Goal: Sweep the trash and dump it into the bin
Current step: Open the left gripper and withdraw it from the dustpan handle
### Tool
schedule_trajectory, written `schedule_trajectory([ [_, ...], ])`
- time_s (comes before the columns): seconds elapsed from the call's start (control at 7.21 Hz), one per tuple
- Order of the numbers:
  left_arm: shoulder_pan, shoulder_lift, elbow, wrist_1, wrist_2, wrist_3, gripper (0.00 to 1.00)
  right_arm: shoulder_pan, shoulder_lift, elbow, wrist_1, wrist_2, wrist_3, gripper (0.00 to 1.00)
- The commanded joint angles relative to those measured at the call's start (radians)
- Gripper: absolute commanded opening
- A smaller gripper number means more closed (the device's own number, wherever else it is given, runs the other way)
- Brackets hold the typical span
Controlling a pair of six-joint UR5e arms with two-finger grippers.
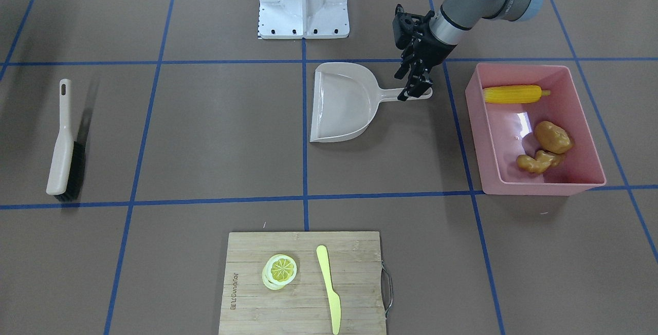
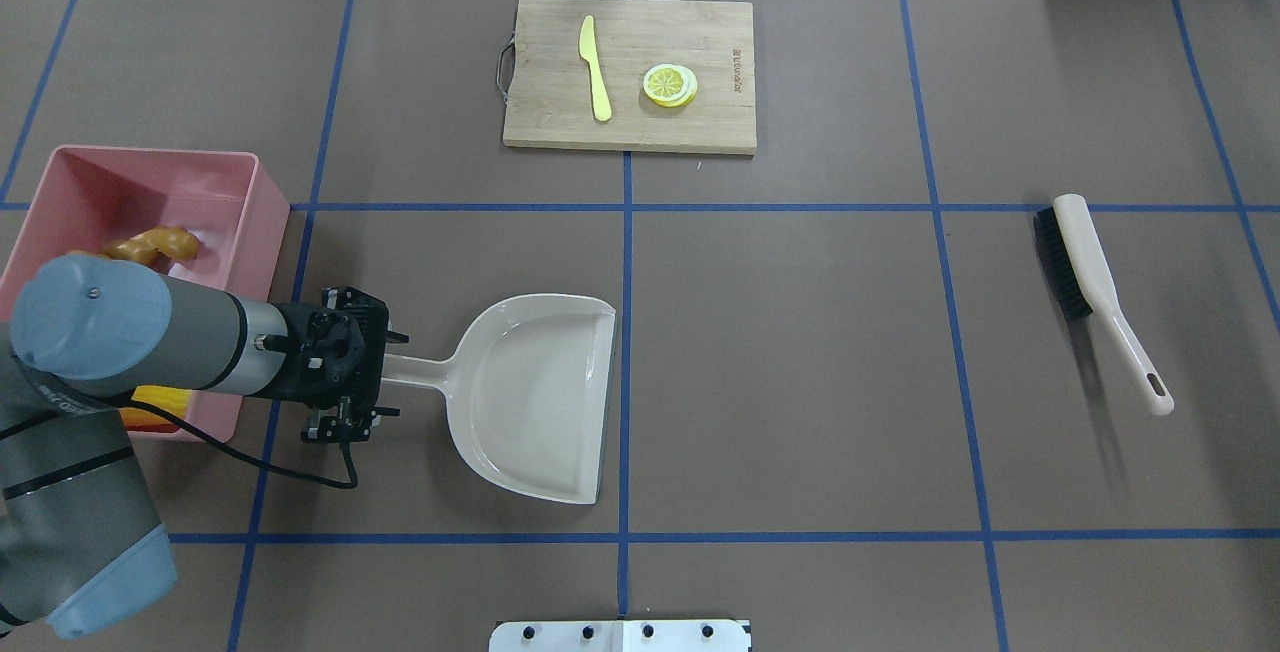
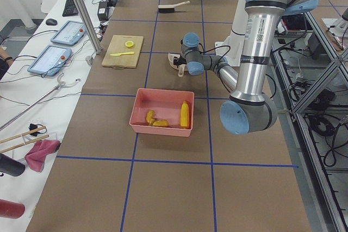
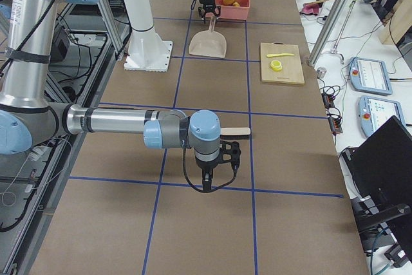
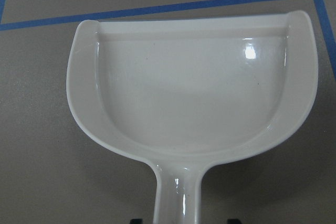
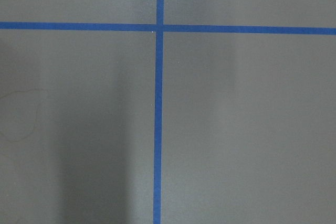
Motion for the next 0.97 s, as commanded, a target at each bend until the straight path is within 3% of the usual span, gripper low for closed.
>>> schedule_trajectory([
  [0.0,-0.138,0.054,-0.044,0.001,-0.056,-0.002,0.99,0.001,-0.003,0.000,-0.002,0.007,0.001,1.00],
  [0.14,-0.220,0.065,-0.049,-0.001,-0.068,-0.011,0.99,0.001,-0.002,0.008,0.000,0.012,0.001,1.00],
  [0.42,-0.386,0.099,-0.090,0.008,-0.068,-0.333,0.99,0.001,-0.003,0.016,0.000,0.012,0.001,1.00],
  [0.56,-0.489,0.102,-0.088,0.022,-0.067,-0.395,0.99,0.001,-0.003,0.016,0.000,0.012,0.001,1.00],
  [0.83,-0.650,0.087,-0.085,0.239,-0.218,-0.402,0.99,0.001,-0.005,0.020,0.000,0.012,0.001,1.00],
])
